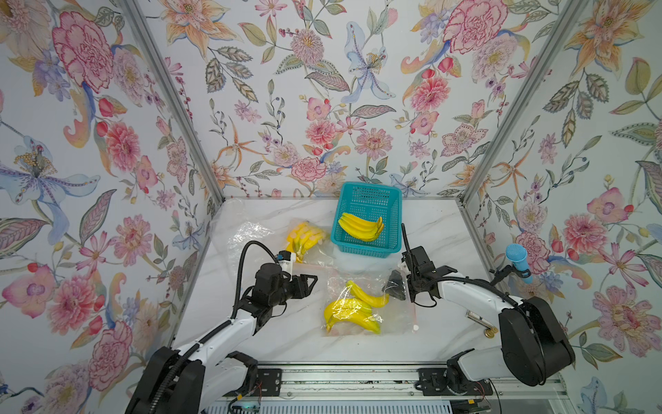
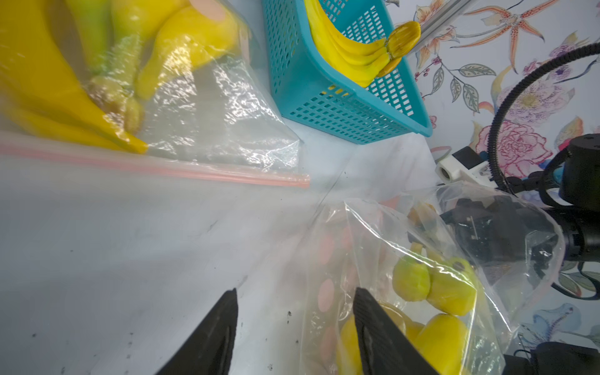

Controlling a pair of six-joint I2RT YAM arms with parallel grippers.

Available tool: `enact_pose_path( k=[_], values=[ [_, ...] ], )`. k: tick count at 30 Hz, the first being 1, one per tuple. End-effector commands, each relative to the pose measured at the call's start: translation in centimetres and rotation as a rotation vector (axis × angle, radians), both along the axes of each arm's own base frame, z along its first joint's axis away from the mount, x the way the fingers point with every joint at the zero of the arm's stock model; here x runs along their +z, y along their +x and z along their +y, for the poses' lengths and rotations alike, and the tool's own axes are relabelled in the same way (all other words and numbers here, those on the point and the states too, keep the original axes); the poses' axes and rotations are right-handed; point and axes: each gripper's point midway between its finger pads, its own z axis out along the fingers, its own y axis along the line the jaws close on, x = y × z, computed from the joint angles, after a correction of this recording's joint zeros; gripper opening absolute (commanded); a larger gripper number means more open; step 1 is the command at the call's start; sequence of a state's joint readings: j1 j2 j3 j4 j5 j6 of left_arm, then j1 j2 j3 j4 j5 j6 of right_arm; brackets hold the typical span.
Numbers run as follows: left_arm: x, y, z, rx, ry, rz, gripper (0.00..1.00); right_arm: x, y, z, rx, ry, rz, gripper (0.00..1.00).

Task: Open the zip-top bag and take out the banana
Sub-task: Pick up the banana from the zipper food storage bag.

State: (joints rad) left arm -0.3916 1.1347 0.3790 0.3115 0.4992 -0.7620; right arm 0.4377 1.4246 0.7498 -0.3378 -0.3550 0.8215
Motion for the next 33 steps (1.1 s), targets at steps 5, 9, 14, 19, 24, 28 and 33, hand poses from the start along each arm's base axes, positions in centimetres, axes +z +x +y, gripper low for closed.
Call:
enact_pose_path(
  k=[5,9,14,19,24,28,33],
  values=[
    [2.5,0.9,-3.8,-0.179,-0.151,-0.093,0.62,0.6,0.1,1.6,0.071,0.000,-0.016,0.16],
    [2.1,1.9,-4.9,-0.200,-0.139,-0.086,0.62,0.8,0.1,1.9,0.096,-0.008,-0.015,0.17],
    [0.4,2.6,-5.4,-0.186,-0.078,-0.042,0.48,0.9,0.2,2.0,0.104,-0.004,-0.016,0.16],
    [-1.2,2.9,-5.1,-0.173,-0.021,0.014,0.04,0.8,0.2,2.0,0.109,-0.002,-0.011,0.16],
    [-2.0,3.4,-2.6,-0.097,0.169,0.027,0.00,0.8,0.3,1.5,0.102,-0.004,-0.010,0.16],
    [-0.6,3.6,0.7,-0.007,0.328,-0.003,0.00,0.9,0.3,0.2,0.080,-0.025,-0.008,0.17],
    [1.5,3.5,2.8,0.042,0.393,-0.045,0.00,1.1,0.3,-1.9,0.034,-0.053,-0.017,0.17]
  ],
)
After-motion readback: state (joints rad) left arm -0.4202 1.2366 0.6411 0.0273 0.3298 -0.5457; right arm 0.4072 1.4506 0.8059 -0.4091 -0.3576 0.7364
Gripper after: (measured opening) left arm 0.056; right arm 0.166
